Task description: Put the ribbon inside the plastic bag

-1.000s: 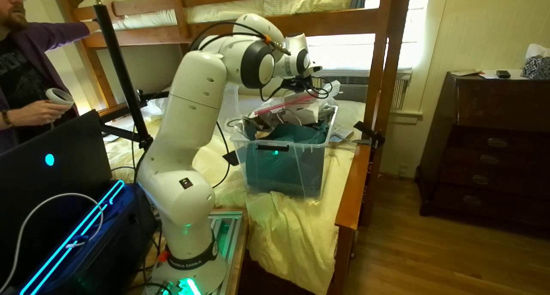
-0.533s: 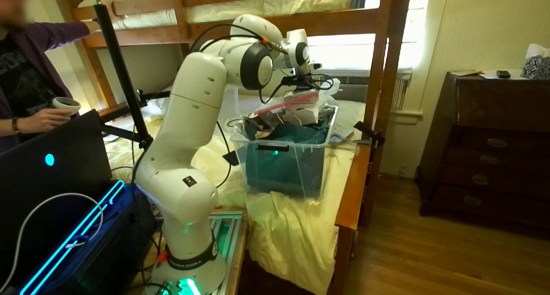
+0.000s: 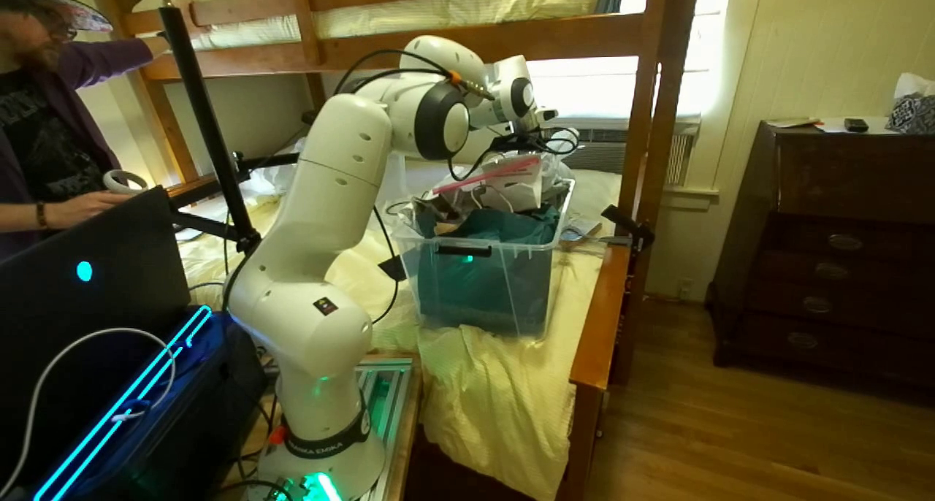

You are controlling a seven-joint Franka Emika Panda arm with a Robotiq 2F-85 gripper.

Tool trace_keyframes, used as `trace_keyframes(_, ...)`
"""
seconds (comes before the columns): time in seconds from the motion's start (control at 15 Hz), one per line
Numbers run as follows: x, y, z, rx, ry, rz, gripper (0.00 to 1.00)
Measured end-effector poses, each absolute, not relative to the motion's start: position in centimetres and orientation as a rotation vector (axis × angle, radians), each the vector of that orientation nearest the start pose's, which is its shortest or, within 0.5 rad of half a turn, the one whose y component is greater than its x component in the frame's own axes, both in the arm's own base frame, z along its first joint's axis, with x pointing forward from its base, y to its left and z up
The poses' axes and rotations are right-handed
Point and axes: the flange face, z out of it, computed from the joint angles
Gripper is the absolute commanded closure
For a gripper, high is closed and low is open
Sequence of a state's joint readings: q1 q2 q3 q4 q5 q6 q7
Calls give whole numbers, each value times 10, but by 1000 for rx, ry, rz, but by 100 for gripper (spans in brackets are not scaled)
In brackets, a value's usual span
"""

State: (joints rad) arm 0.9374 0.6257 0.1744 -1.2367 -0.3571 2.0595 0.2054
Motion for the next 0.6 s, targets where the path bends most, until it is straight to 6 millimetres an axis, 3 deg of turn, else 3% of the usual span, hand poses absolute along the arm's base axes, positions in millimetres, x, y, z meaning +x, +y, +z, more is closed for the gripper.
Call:
trace_keyframes(0.07, 381, 651, 423, -2779, -1515, -482, 96)
trace_keyframes(0.13, 383, 652, 420, -2782, -1513, -481, 58)
trace_keyframes(0.27, 385, 655, 419, -2788, -1511, -475, 52)
trace_keyframes(0.4, 385, 657, 419, -2782, -1513, -456, 38)
trace_keyframes(0.6, 373, 660, 437, -2761, -1538, -348, 18)
